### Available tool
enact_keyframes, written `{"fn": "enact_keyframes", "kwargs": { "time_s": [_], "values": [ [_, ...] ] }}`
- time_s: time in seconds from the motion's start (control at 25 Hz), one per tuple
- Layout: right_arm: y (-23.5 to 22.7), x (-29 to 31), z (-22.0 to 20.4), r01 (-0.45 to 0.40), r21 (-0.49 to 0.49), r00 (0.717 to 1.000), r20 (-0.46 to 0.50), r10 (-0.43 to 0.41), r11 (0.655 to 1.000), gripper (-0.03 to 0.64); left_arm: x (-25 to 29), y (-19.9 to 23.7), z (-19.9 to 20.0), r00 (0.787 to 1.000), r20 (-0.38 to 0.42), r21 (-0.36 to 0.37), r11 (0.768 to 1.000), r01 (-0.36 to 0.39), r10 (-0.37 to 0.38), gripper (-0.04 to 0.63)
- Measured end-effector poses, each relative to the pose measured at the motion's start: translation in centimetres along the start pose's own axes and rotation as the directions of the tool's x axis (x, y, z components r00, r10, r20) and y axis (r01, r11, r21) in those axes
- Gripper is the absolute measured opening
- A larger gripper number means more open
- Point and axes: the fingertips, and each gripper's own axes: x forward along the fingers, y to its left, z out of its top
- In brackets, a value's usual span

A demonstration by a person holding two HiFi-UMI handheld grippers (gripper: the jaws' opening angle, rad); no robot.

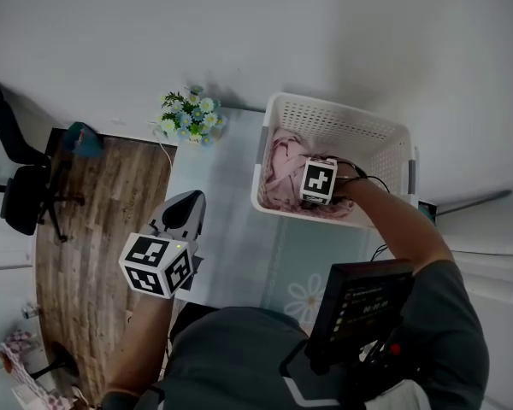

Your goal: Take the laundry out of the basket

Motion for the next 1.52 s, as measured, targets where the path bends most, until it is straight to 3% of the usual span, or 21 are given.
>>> {"fn": "enact_keyframes", "kwargs": {
  "time_s": [0.24, 0.6, 0.84, 1.0, 1.24, 1.52],
  "values": [
    [0.4, -0.5, 0.1, 0.064, 0.029, 0.998, 0.002, -0.064, 0.998, 0.432, -1.3, -0.5, 1.0, 0.999, 0.028, 0.087, 0.996, -0.031, 0.029, 0.008],
    [1.0, -2.5, -0.4, 0.148, 0.049, 0.988, 0.035, -0.150, 0.988, 0.313, -3.3, -1.4, 2.9, 0.996, 0.089, 0.105, 0.994, -0.015, 0.005, 0.008],
    [0.0, -6.1, 0.4, 0.224, 0.096, 0.956, 0.169, -0.238, 0.970, 0.298, -5.1, -0.8, 3.2, 0.994, 0.110, 0.099, 0.995, -0.029, 0.018, 0.008],
    [-0.9, -10.3, 1.3, 0.261, 0.198, 0.907, 0.285, -0.311, 0.945, 0.298, -5.6, -0.2, 3.6, 0.992, 0.125, 0.095, 0.995, -0.034, 0.022, 0.008],
    [-0.6, -16.8, 2.8, 0.314, 0.303, 0.804, 0.419, -0.421, 0.900, 0.298, -6.3, -1.3, 4.2, 0.989, 0.148, 0.114, 0.994, -0.006, -0.011, 0.008],
    [0.9, -25.3, 4.1, 0.391, 0.412, 0.647, 0.514, -0.564, 0.823, 0.298, -7.5, -2.3, 6.3, 0.979, 0.194, 0.167, 0.985, 0.034, -0.067, 0.008]
  ]
}}
